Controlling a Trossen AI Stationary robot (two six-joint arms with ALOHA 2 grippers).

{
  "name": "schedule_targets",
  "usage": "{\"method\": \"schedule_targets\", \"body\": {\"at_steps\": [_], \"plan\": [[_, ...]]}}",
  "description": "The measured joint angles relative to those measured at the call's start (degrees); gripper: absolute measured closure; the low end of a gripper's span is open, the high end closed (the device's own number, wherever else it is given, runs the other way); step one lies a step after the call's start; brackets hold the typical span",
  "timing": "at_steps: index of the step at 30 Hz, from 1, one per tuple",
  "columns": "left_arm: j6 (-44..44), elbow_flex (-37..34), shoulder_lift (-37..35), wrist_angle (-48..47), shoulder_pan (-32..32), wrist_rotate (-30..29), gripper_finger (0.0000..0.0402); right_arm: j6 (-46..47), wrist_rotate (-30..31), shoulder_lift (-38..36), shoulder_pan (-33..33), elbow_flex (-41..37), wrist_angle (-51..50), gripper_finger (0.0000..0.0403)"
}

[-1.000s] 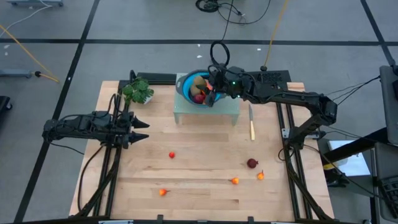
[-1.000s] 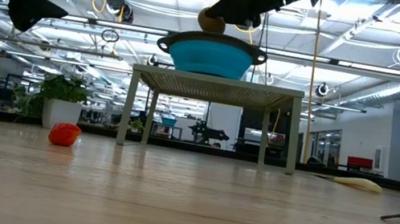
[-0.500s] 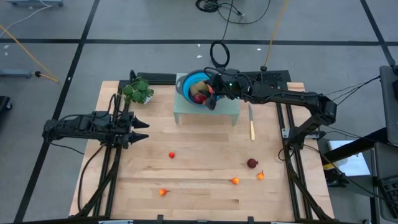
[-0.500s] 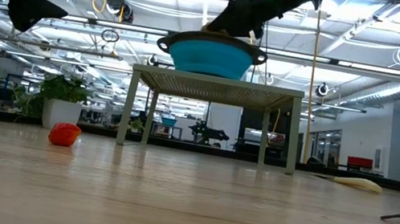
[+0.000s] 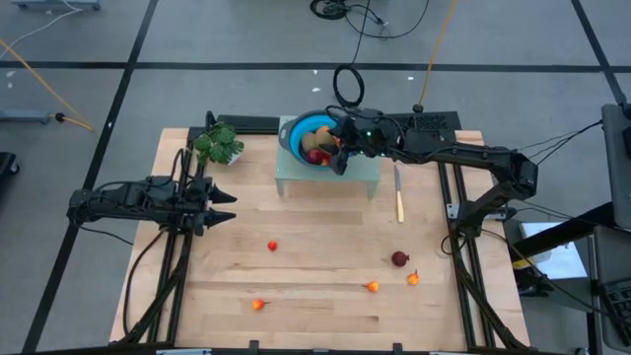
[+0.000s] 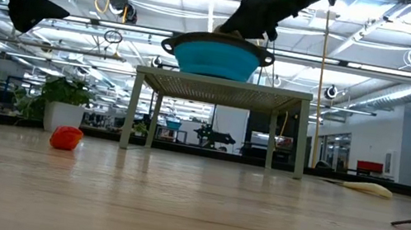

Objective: Pick & Place Fruit
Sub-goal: Put the kiwi into the colander on the shelf

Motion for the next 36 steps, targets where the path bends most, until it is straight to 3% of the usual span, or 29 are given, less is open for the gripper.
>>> {"method": "schedule_targets", "body": {"at_steps": [32, 36], "plan": [[0.55, 0.0, 0.0, 0.0, 0.0, 0.01, 0.011, 5.16, -0.02, -1.68, 0.0, -0.09, -4.36, 0.0203], [0.5, 0.0, 0.0, -0.02, 0.0, 0.0, 0.011, 5.17, -0.02, -1.68, 0.0, -0.09, -4.23, 0.0189]]}}
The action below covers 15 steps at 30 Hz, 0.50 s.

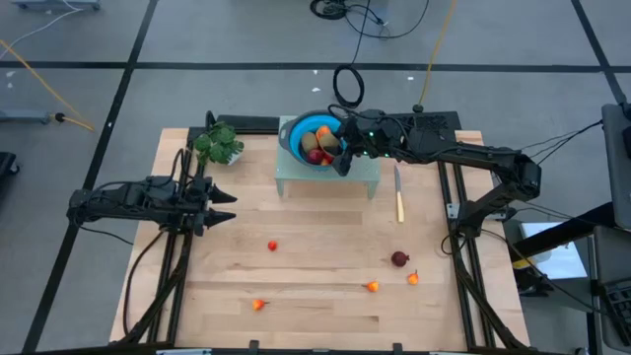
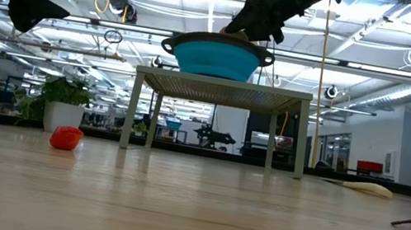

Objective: Pick & Place Fruit
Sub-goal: Put the kiwi into the colander on the shelf, then put the pomegranate into the colander on the shelf

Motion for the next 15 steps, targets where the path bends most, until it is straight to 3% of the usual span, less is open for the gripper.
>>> {"method": "schedule_targets", "body": {"at_steps": [8, 15], "plan": [[-0.09, 0.0, 0.0, 0.01, 0.0, 0.02, 0.011, -0.01, 0.0, 0.0, 0.0, 0.0, 0.26, 0.0132], [-0.09, 0.0, 0.0, 0.0, 0.0, 0.02, 0.011, -0.01, 0.09, -1.02, 0.75, 0.0, 0.67, 0.0127]]}}
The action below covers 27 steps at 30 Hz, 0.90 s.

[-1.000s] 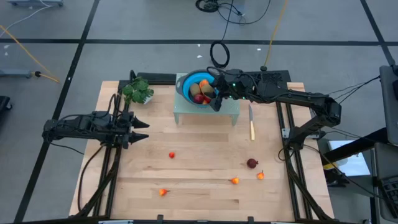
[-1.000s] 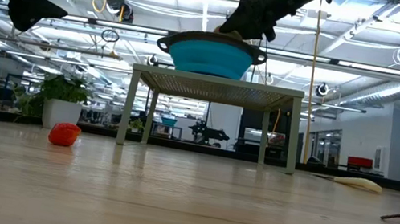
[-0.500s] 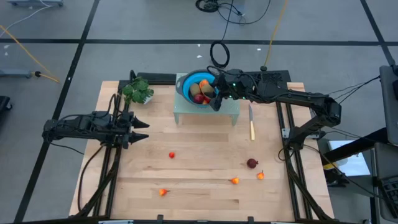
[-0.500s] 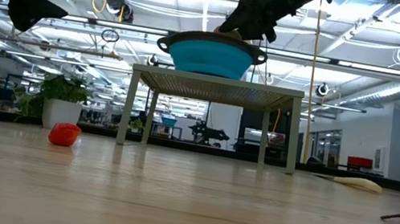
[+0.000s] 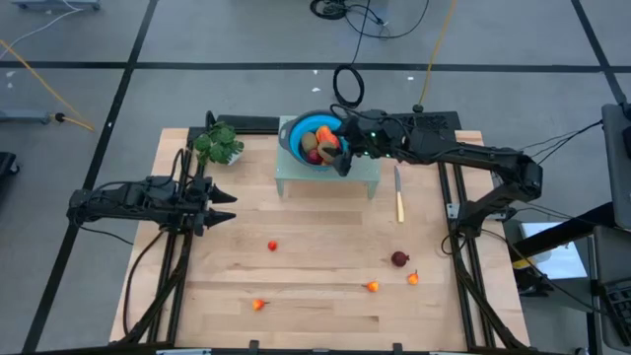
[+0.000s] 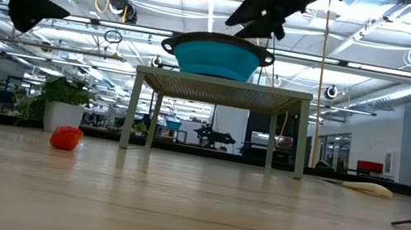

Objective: Pick & Place Fruit
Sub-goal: Put the pomegranate into the colander on the shelf

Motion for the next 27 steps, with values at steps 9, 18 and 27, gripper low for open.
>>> {"method": "schedule_targets", "body": {"at_steps": [9, 18, 27], "plan": [[1.74, 0.0, 0.0, 0.02, 0.0, 0.0, 0.011, -0.19, 1.94, -4.57, 5.4, 0.02, -1.73, 0.0185], [3.79, 0.0, 0.02, 0.0, 0.01, 0.0, 0.011, -0.62, 7.78, -5.97, 11.95, 0.0, -8.59, 0.0287], [4.89, 0.0, 0.02, 0.01, 0.0, 0.0, 0.011, 0.22, 7.73, -6.02, 18.27, 0.0, -8.58, 0.0376]]}}
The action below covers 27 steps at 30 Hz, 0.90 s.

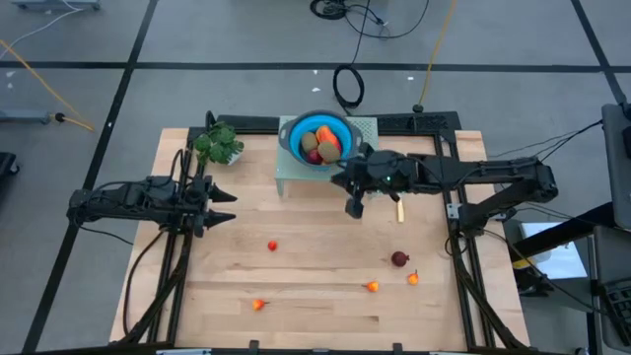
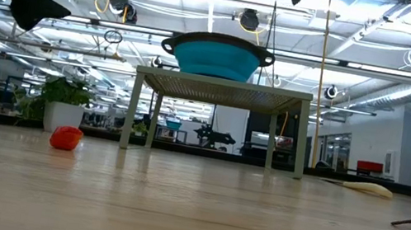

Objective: Pick & Place Fruit
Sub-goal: Put the pomegranate into the colander on the shelf

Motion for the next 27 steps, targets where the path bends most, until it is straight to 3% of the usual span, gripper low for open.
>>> {"method": "schedule_targets", "body": {"at_steps": [3, 10, 17, 22, 27], "plan": [[0.73, 0.0, 0.0, -0.02, 0.01, 0.04, 0.011, 1.29, -0.02, 0.0, 1.95, 0.0, -0.02, 0.0398], [1.12, 0.0, 0.0, 0.0, 0.02, 0.07, 0.011, 9.04, 0.06, 0.0, 6.18, 0.0, -1.02, 0.04], [3.37, 0.0, 0.0, -0.01, 0.0, 0.11, 0.011, 17.34, 0.23, 0.0, 9.14, 0.0, -8.17, 0.0401], [5.71, 0.0, 0.0, -0.02, 0.01, 0.2, 0.011, 18.22, -0.22, 0.0, 10.51, 0.0, -13.93, 0.04], [5.47, 0.0, 0.0, 0.0, 0.02, 0.26, 0.011, 18.36, -5.2, 0.0, 10.9, 0.0, -18.7, 0.0402]]}}
